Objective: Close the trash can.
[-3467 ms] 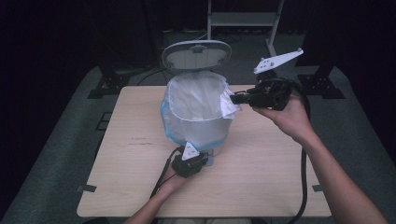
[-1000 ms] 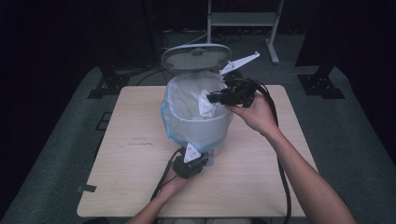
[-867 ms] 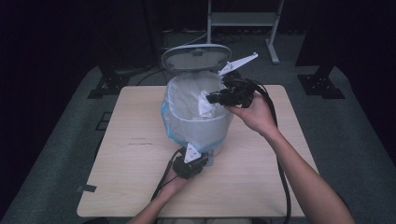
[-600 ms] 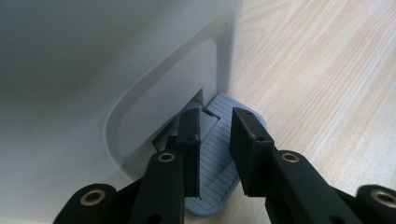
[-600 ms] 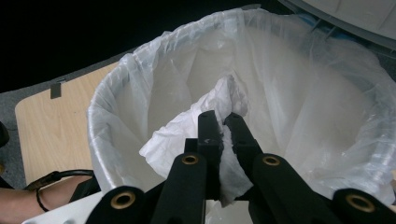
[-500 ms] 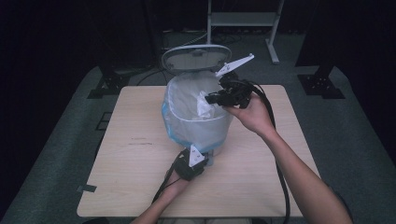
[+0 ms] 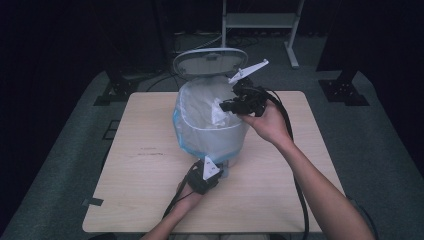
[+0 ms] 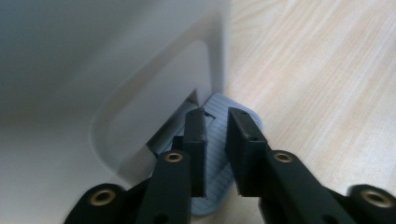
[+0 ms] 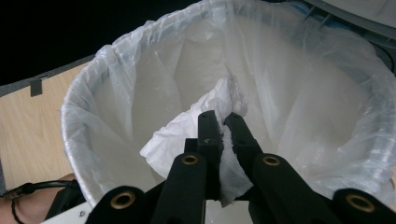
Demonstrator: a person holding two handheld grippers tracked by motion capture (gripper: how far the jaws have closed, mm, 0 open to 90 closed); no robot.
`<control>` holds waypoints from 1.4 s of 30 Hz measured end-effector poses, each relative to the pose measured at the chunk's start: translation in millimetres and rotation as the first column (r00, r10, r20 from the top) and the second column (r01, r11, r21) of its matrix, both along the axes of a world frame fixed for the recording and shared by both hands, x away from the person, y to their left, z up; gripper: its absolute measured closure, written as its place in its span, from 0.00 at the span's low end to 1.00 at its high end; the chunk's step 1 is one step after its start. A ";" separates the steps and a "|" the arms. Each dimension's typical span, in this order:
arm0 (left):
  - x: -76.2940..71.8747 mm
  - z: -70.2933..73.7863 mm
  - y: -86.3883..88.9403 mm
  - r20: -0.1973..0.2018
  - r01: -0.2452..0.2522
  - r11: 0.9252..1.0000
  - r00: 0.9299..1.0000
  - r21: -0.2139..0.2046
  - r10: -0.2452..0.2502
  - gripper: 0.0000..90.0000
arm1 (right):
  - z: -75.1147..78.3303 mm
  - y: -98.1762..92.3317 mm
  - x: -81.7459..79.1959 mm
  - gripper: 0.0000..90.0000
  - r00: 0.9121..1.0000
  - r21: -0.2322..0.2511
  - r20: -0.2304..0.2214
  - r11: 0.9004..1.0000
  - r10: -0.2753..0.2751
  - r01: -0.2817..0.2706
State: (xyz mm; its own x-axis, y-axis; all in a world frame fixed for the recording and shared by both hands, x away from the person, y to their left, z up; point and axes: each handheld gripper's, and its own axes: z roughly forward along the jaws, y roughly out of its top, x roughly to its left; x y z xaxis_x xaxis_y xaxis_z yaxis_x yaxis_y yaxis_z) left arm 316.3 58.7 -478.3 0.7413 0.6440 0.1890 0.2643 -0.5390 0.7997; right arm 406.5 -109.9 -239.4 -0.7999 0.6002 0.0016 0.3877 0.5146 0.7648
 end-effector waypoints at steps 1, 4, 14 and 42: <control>-0.5 -0.1 0.0 0.003 0.002 1.000 1.000 0.002 -0.002 0.87 | -0.1 0.1 0.2 0.95 1.000 -0.002 0.002 1.000 -0.002 0.002; 0.8 -0.4 1.7 -0.012 0.002 1.000 1.000 -0.019 -0.003 0.87 | -0.8 1.1 0.7 0.95 1.000 -0.008 0.003 1.000 -0.002 0.002; 1.2 -0.1 1.9 -0.013 0.006 1.000 1.000 -0.017 -0.007 0.86 | -3.6 3.2 1.4 0.73 1.000 -0.044 0.002 0.999 -0.027 0.027; 1.0 0.6 1.7 -0.014 0.007 1.000 1.000 -0.007 -0.007 0.85 | -7.1 -97.7 -42.1 0.62 0.996 0.124 0.039 0.990 -0.080 0.074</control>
